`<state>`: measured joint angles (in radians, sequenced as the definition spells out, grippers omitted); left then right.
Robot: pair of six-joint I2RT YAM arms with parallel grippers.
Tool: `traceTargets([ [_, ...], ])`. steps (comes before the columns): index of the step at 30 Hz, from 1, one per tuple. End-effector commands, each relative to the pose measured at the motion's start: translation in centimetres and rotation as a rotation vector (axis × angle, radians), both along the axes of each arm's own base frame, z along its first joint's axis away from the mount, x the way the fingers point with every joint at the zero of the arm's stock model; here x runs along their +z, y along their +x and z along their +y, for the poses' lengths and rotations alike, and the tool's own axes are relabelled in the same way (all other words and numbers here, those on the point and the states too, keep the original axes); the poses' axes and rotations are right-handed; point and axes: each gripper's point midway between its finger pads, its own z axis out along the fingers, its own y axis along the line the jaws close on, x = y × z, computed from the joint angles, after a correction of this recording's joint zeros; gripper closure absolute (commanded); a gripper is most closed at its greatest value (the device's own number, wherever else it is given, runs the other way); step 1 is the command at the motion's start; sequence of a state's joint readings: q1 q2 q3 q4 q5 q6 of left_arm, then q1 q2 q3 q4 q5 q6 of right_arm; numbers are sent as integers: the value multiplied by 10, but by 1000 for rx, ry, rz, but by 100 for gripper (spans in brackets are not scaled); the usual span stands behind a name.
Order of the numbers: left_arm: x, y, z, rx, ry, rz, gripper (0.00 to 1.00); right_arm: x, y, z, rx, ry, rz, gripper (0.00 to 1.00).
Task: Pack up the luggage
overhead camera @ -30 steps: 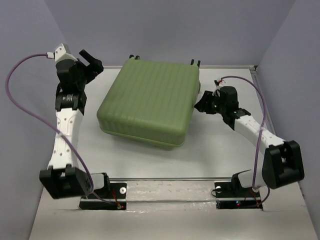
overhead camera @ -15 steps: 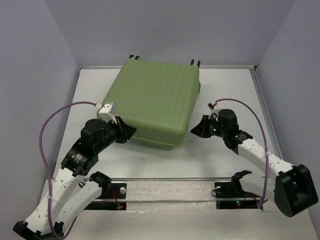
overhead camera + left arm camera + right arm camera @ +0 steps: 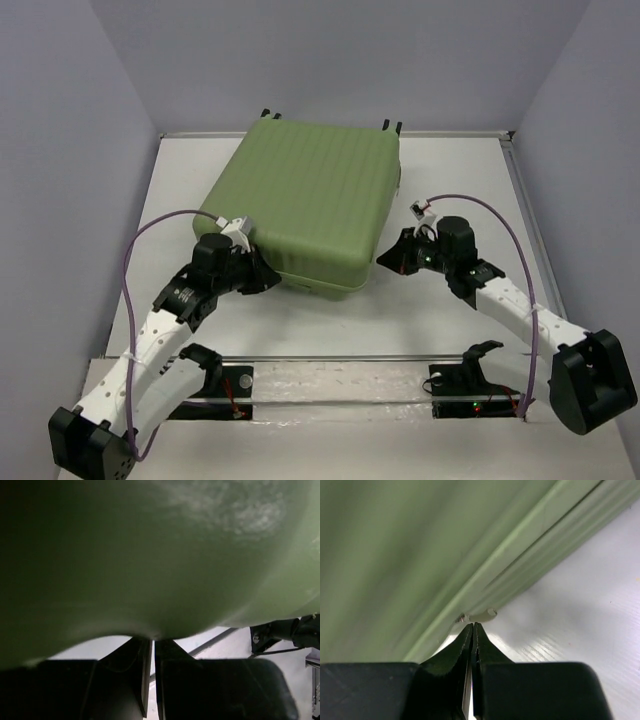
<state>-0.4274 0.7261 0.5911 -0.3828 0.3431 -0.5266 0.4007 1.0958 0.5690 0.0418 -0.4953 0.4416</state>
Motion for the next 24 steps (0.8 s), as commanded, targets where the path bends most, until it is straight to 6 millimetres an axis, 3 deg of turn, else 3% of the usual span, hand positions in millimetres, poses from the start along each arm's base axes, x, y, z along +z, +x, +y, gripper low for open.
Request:
traceTargets([
  [1, 36, 55, -4, 71, 15, -165, 82, 10, -7, 4, 56, 33, -122, 85],
  [2, 52, 72, 2, 135, 34, -221, 82, 11, -4, 3, 49, 28, -146, 78],
  [4, 64, 89, 9, 206, 55, -263, 82, 6, -5, 2, 55, 20, -165, 58],
  [5, 82, 96, 10, 232, 43, -305, 82, 4, -5, 2, 67, 13, -180, 53],
  [7, 98, 107, 25, 323, 66, -358, 82, 7, -2, 3, 74, 14, -219, 51],
  [9, 115, 108, 26, 339, 42, -394, 82, 6, -1, 6, 90, 24, -230, 51],
  [11, 115, 106, 26, 342, 27, -398, 83, 12, -1, 12, 124, 53, -257, 50],
  [14, 92, 97, 27, 330, 44, -352, 82, 12, 3, 18, 155, 61, -276, 49],
  [20, 84, 68, 32, 281, 38, -353, 83, 6, 14, 25, 194, 51, -311, 51],
  [23, 77, 46, 16, 142, 29, -336, 84, 3, 24, 21, 153, 16, -344, 52],
  [24, 63, 34, 5, 73, 27, -291, 84, 6, 26, 22, 156, 18, -364, 52],
])
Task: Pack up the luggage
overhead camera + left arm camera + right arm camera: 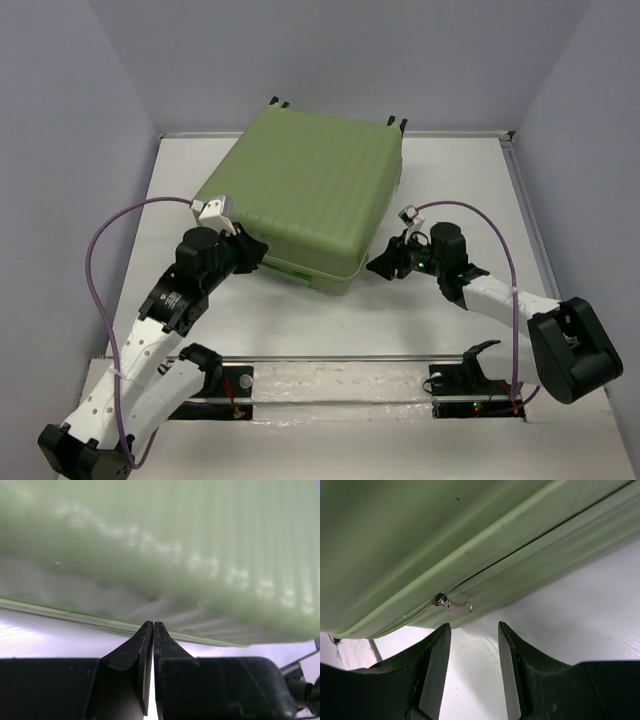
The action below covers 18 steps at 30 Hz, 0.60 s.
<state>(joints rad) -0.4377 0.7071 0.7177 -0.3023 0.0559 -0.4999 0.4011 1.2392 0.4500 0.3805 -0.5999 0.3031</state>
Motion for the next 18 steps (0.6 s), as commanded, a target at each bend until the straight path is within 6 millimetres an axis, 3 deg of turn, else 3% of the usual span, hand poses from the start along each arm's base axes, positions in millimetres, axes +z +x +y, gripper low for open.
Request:
traceTargets([
  [1, -12, -25, -30, -188, -10, 16, 84, 37, 23, 9, 15, 31, -211, 52],
  [3, -31, -34, -46, -236, -16, 77, 84, 36, 25, 10, 15, 29, -220, 52],
  [5, -37, -47, -67, -289, -8, 87, 84, 38, 27, 11, 22, 35, -238, 52],
  [8, -45, -51, -98, -335, -15, 101, 82, 39, 22, 18, 72, 65, -239, 53],
  [13, -37, -50, -135, -407, -37, 71, 81, 38, 21, 23, 101, 101, -243, 59],
  [18, -46, -48, -160, -442, -6, 83, 81, 38, 23, 27, 111, 125, -252, 63],
])
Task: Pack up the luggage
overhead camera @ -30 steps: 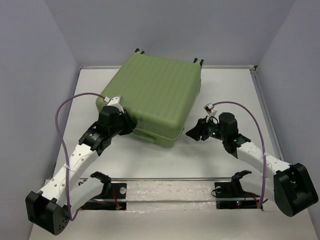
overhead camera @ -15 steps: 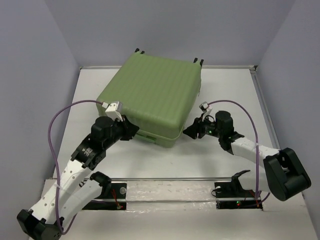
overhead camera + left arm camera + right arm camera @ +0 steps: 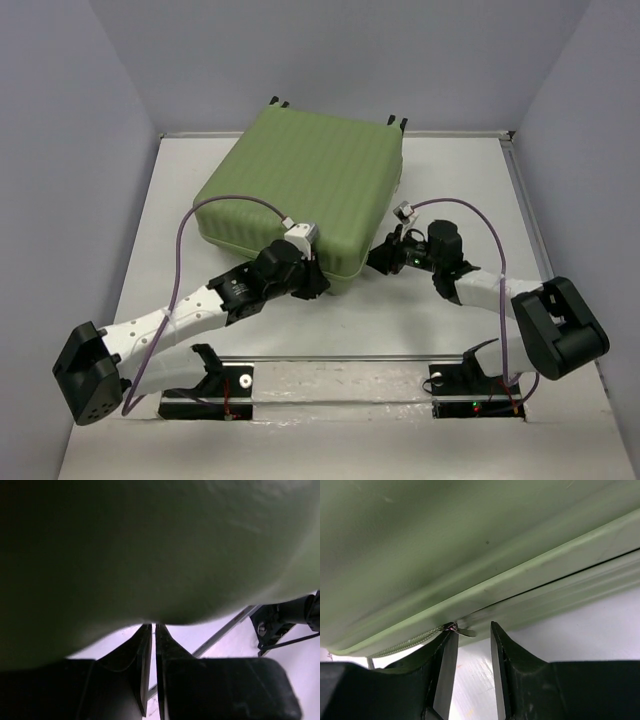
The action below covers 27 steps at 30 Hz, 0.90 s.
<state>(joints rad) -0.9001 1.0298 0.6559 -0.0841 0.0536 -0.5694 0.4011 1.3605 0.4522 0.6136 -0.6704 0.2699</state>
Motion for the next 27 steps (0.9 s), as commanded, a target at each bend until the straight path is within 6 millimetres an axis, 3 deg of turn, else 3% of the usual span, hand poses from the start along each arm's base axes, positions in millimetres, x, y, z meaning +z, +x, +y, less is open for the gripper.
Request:
traceTargets([
  [1, 28, 13, -32, -11, -82, -72, 81, 32, 8, 12, 36, 84, -132, 65],
  [4, 28, 15, -38, -7, -90, -76, 81, 40, 8, 13, 30, 124, -152, 74],
  [6, 31, 18, -42, 6, -109, -91, 81, 40, 7, 14, 28, 140, -135, 88],
  [8, 37, 25, -44, 32, -128, -116, 82, 41, 4, 13, 24, 160, -115, 93],
  [10, 39, 30, -45, 51, -135, -130, 82, 43, -5, 17, 24, 164, -106, 93],
  [13, 49, 41, -45, 93, -139, -168, 82, 16, -21, 17, -24, 75, -17, 93],
  [14, 51, 47, -42, 123, -131, -184, 82, 18, -37, 26, 0, 66, -11, 93],
  [16, 58, 56, -40, 157, -122, -221, 81, -2, -55, 21, -53, -11, 72, 93],
  [17, 60, 59, -40, 168, -118, -230, 81, -19, -81, 26, -19, -71, 142, 93],
  [18, 64, 63, -40, 182, -117, -243, 81, -29, -92, 24, -25, -106, 173, 93],
  [19, 64, 66, -40, 190, -111, -248, 81, -34, -97, 23, -53, -135, 189, 93],
  [20, 65, 70, -39, 208, -104, -256, 81, -40, -120, 26, -16, -164, 236, 93],
  [22, 72, 79, -39, 238, -99, -277, 81, -49, -140, 26, -12, -203, 281, 93],
  [27, 83, 97, -51, 262, -104, -298, 81, -42, -192, 51, 72, -233, 308, 93],
])
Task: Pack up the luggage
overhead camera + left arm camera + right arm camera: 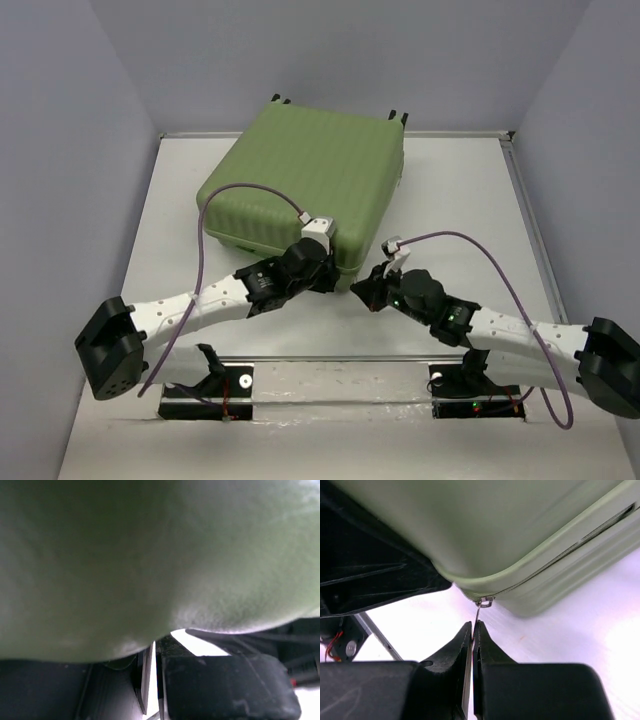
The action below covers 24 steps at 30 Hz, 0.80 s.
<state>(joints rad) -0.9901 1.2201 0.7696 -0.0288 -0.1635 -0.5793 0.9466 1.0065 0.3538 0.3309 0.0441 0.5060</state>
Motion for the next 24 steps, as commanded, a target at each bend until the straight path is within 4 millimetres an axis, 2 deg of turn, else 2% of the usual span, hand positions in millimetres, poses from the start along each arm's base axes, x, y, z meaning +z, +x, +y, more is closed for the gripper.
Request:
traceTargets([
  [1, 86, 70, -26, 148, -178, -235, 81, -42, -108, 21, 276, -134, 250, 93],
  [3, 88, 74, -39, 127, -188, -225, 81, -13, -110, 51, 271, -80, 191, 93],
  [5, 90, 76, -46, 110, -193, -223, 81, 1, -110, 71, 257, -46, 165, 93],
  [9, 101, 73, -45, 105, -197, -226, 79, 11, -95, 100, 147, -17, 125, 93],
  [10, 108, 70, -36, 114, -205, -238, 69, 11, -86, 99, 97, -13, 108, 93],
  [11, 104, 66, -27, 116, -174, -233, 61, 7, -83, 95, 67, -18, 108, 93],
  [12, 113, 61, -14, 129, -175, -248, 48, 3, -73, 90, 23, -24, 102, 93],
  [14, 123, 55, 14, 161, -160, -259, 37, -5, -64, 78, -4, -27, 127, 93],
  [15, 126, 55, 27, 168, -163, -251, 37, -2, -60, 76, -15, -15, 126, 93],
  [16, 133, 66, 49, 195, -179, -250, 36, -11, -59, 69, -24, -32, 136, 93],
  [17, 154, 67, 71, 223, -214, -277, 35, -9, -55, 64, -33, -18, 145, 93],
  [19, 175, 80, 104, 269, -224, -314, 36, -11, -53, 58, -44, -18, 144, 93],
  [20, 193, 99, 145, 384, -211, -342, 38, -7, -52, 56, -41, -14, 133, 93],
  [22, 202, 116, 178, 461, -189, -355, 43, -5, -51, 54, -42, -22, 123, 93],
  [23, 203, 127, 205, 516, -173, -354, 44, -3, -51, 55, -40, -27, 119, 93],
  [24, 198, 138, 222, 571, -154, -342, 45, -3, -51, 55, -36, -36, 112, 93],
])
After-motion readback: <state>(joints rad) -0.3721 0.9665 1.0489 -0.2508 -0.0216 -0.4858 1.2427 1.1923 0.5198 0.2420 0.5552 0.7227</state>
